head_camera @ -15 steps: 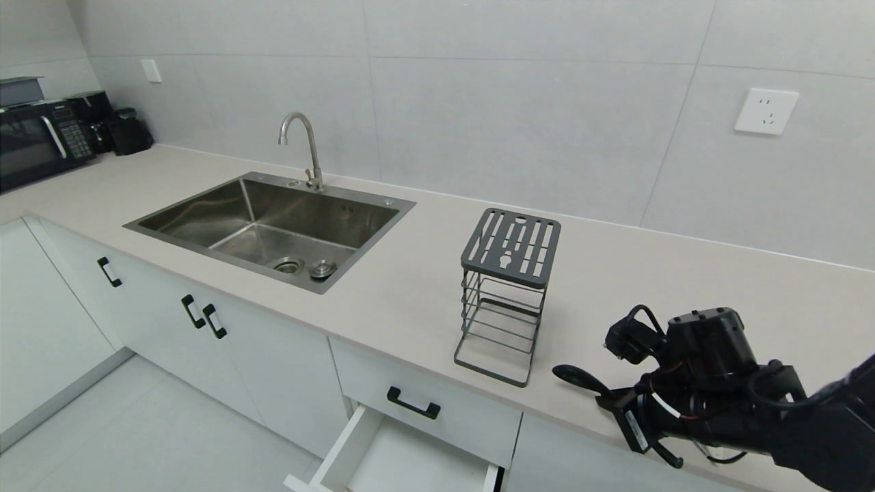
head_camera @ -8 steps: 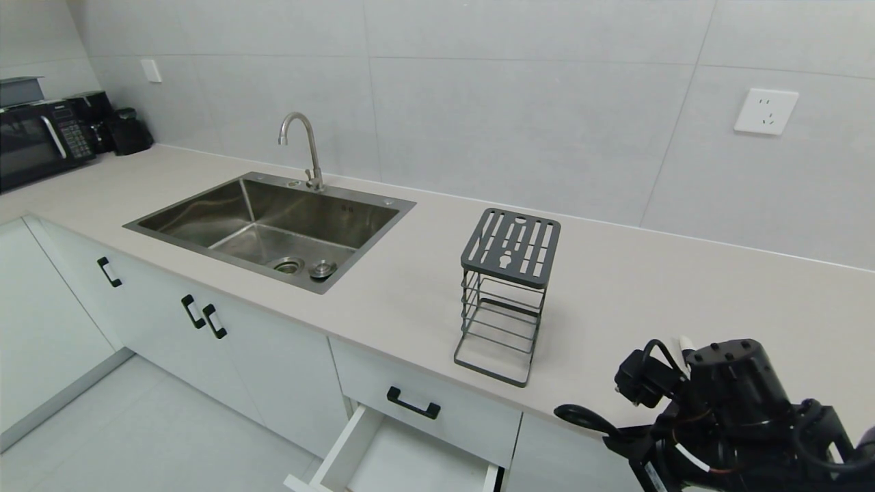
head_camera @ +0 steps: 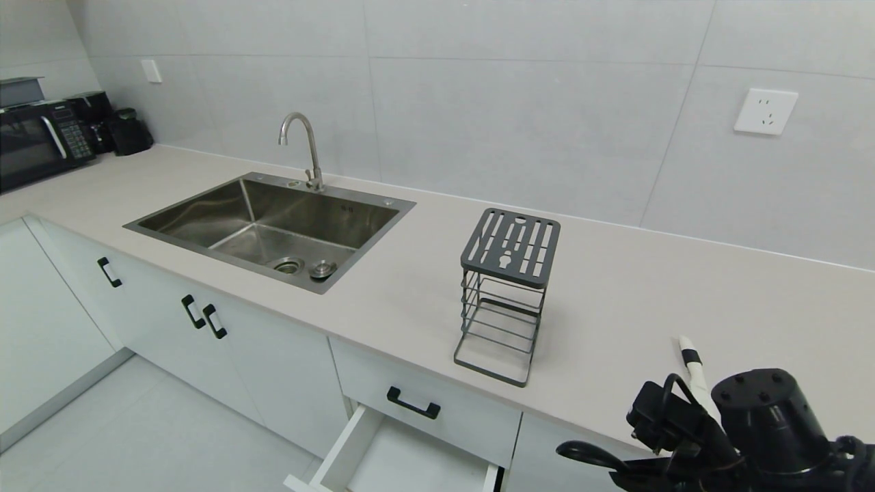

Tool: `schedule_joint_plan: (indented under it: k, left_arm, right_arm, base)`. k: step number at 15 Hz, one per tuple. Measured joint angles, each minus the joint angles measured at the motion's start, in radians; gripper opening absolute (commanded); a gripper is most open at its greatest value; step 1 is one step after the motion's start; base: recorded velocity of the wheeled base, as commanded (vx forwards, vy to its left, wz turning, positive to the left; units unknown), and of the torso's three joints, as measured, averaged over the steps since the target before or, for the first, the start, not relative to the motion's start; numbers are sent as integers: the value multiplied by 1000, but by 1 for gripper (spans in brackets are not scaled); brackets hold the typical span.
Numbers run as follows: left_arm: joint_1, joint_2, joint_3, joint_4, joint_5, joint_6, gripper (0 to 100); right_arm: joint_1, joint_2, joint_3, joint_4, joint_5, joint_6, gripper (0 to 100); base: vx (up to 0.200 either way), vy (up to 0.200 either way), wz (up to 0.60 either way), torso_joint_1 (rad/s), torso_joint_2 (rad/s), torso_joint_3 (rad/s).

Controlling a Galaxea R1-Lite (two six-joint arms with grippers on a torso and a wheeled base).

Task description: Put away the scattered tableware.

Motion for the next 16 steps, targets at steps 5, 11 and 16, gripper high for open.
schedule_joint_plan:
  k: [5, 11, 16]
  left_arm:
    - [0, 0, 0, 0, 0, 0, 100]
    - [0, 0, 0, 0, 0, 0, 100]
    - [0, 0, 0, 0, 0, 0, 100]
  right_arm:
    - [26, -32, -6, -2, 2, -34, 0]
    - [144, -25, -111, 0, 3, -53, 0]
    - [262, 65, -231, -5, 1, 0, 0]
  base:
    - [0, 0, 0, 0, 0, 0]
    - [0, 0, 0, 0, 0, 0]
    - [0, 0, 0, 0, 0, 0]
